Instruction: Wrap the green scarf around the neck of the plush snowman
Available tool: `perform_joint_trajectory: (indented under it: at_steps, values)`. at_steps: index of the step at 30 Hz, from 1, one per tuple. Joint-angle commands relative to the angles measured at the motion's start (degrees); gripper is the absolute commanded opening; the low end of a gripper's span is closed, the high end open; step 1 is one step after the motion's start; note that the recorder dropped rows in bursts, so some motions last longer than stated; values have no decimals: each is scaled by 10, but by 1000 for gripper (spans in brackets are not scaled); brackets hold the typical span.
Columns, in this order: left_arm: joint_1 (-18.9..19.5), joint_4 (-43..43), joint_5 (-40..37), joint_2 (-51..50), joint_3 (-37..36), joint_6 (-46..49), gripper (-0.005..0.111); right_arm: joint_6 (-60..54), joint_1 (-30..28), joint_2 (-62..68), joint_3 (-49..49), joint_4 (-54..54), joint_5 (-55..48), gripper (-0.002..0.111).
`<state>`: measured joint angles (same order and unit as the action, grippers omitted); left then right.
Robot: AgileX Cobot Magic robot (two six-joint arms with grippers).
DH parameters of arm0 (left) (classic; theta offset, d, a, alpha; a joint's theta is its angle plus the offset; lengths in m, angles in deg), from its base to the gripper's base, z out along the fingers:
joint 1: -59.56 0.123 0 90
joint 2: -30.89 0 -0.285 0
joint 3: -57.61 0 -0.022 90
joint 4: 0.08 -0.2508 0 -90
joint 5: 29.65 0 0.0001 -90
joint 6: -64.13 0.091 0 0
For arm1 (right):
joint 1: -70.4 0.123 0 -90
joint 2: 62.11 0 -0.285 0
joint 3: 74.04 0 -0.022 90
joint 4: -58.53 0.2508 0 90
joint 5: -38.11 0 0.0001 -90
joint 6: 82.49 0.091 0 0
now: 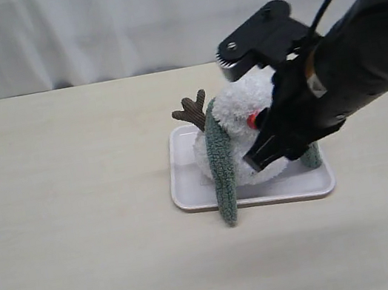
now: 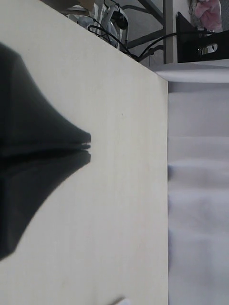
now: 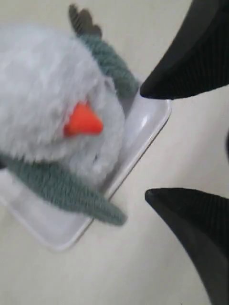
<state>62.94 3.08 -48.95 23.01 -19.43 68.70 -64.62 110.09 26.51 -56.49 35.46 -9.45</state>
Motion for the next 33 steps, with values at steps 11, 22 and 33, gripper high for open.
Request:
perform_joint_trajectory:
  at_steps: [11, 22, 33]
  values:
    - [3, -1, 8, 1, -2, -1, 0, -12, -230, 34, 190, -39, 378, 56]
    - [3, -1, 8, 1, -2, -1, 0, -11, -236, 147, 153, -151, 397, 55]
    - [3, -1, 8, 1, -2, -1, 0, -7, -263, 186, 144, -151, 471, 54]
